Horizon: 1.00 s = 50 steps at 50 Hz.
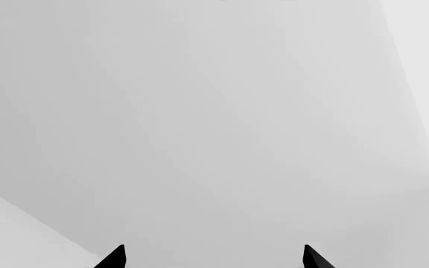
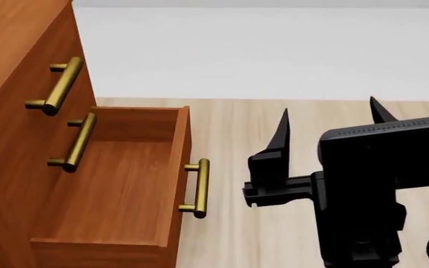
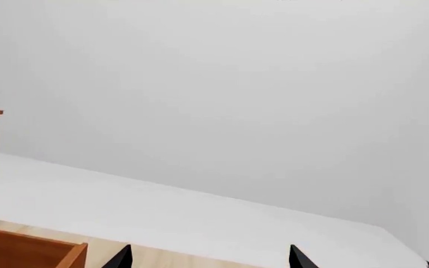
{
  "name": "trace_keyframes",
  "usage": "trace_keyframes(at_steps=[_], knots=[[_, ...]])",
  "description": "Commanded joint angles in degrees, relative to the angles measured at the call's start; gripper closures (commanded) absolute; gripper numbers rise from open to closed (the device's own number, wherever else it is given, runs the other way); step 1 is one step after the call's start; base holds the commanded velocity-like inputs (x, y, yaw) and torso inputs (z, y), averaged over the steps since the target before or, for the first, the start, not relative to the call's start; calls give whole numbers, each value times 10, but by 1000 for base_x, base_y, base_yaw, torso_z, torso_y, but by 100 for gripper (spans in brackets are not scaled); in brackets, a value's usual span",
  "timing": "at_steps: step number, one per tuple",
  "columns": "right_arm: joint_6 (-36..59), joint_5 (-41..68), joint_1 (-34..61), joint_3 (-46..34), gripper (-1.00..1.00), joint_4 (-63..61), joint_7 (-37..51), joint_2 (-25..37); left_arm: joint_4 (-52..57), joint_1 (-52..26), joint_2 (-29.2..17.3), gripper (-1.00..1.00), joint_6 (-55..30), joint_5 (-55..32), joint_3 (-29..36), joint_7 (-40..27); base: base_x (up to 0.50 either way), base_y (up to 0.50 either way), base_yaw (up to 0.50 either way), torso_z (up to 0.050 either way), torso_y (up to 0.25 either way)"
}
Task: Put the wine bottle in the bottom drawer of the cabinet.
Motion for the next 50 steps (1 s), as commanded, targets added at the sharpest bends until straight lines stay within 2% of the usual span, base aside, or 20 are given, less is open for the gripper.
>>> trace_keyframes(at_steps=[1,23,31,38,43,46,50], knots=[[10,4,4,2,-100,-9,2,3,0,-1,-1,-100,2,0,-4,-2,285,27,0,0,0],[5,14,3,19,-100,-9,2,5,1,8,0,-100,6,0,10,-1,301,19,0,0,0],[114,54,47,77,-100,-57,-3,5,0,9,1,-100,3,-4,13,2,87,4,0,0,0],[189,73,78,92,-100,-98,-2,8,2,9,-1,-100,-3,-9,10,3,0,0,0,0,0],[287,94,133,128,-100,-123,4,6,3,13,-1,-100,-1,-5,16,1,0,0,0,0,0],[289,182,141,159,-100,-110,57,22,4,14,-2,-100,-1,-4,20,0,0,0,0,0,0],[289,360,158,197,-100,-79,186,64,1,16,-1,-100,2,-3,21,0,0,0,0,0,0]])
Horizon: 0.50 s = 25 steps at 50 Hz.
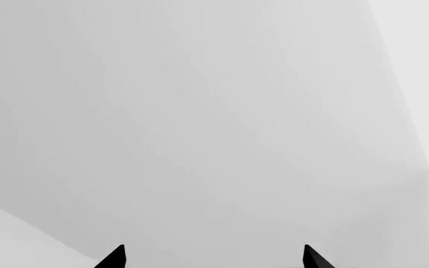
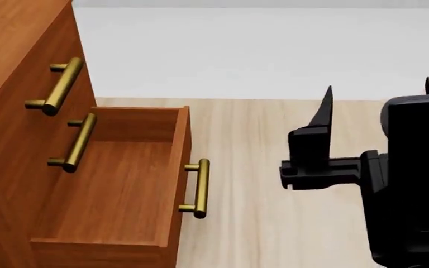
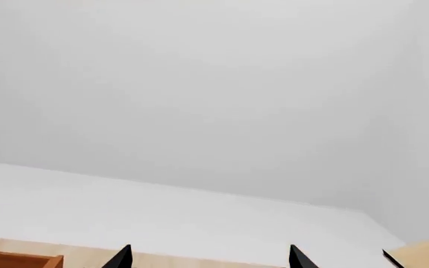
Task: Put the wine bottle in the bottom drawer of the cabinet.
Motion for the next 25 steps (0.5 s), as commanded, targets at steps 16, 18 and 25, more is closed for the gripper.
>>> trace_keyframes(at_steps=[16,18,25], knots=[[47,470,50,145,-100,85,348,121,-2,8,-1,-100,5,3,12,-2,0,0,0,0,0],[32,463,39,161,-100,83,335,141,-3,7,-2,-100,0,0,9,-2,0,0,0,0,0],[36,490,8,195,-100,93,351,172,-3,8,-1,-100,-1,-1,10,-3,0,0,0,0,0]])
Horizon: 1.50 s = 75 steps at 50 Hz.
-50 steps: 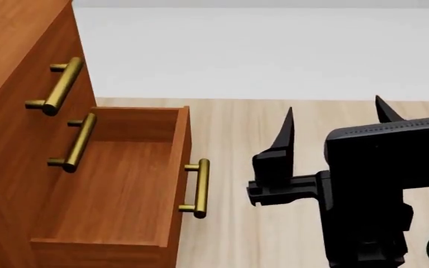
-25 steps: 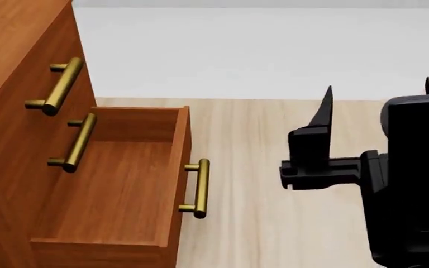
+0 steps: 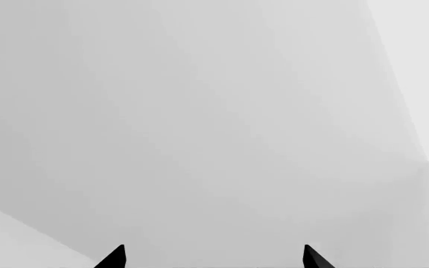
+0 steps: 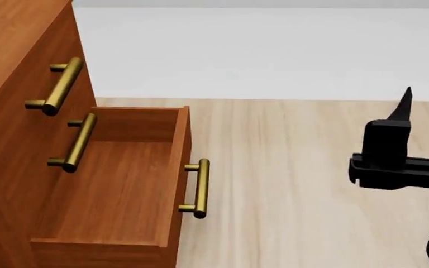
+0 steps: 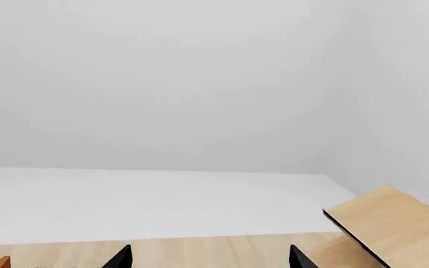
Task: Put the wine bottle in the bottom drawer of the cabinet.
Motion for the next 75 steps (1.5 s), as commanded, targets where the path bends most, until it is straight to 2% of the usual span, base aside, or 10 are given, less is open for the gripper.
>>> trace_keyframes(at_steps=[1,24,37,39,54,63,75], knots=[[-5,71,-34,54,-100,21,46,52,-1,2,0,-100,-1,-2,1,-1,0,0,0,0,0],[-59,-6,-151,65,-100,31,-3,110,0,3,-3,-100,-6,-5,2,-3,0,0,0,0,0],[-99,-61,-177,32,-100,62,-35,124,0,-2,-12,-100,-16,-7,11,-9,0,0,0,0,0],[-129,-94,-184,10,-100,84,-62,131,-2,7,-3,-100,-5,-7,4,-2,0,0,0,0,0],[-172,-147,-177,-46,-100,146,-95,134,1,1,-12,-100,-18,-8,14,-12,0,0,0,0,0],[-211,-197,-160,-106,-100,202,-119,131,-2,13,-3,-100,-2,-6,10,-4,0,0,0,0,0],[-234,-225,-133,-144,-100,255,-144,132,-1,13,-3,-100,-4,-10,5,-4,0,0,0,0,0]])
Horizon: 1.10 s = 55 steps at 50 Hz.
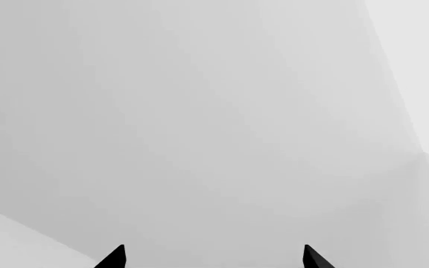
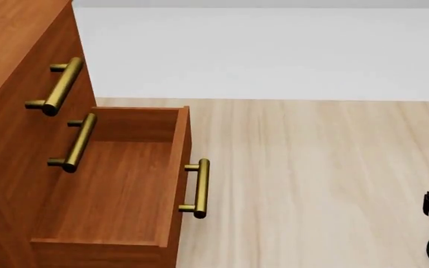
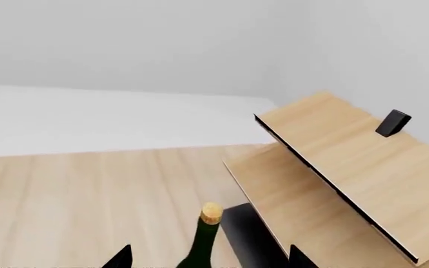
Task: Put the wine bottle in the bottom drawer of the cabinet.
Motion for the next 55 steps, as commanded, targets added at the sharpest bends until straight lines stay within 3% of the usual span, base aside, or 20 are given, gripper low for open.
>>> trace_keyframes(at_steps=[1,38,55], knots=[[-32,-38,18,-43,-100,55,-26,0,0,2,0,-100,0,-2,-1,0,0,0,0,0,0],[-78,-93,61,-120,-100,176,-60,-30,-2,11,1,-100,11,2,10,-4,0,0,0,0,0],[-78,-91,48,-108,-100,172,-56,-19,-4,13,1,-100,12,-2,8,-2,0,0,0,0,-146]])
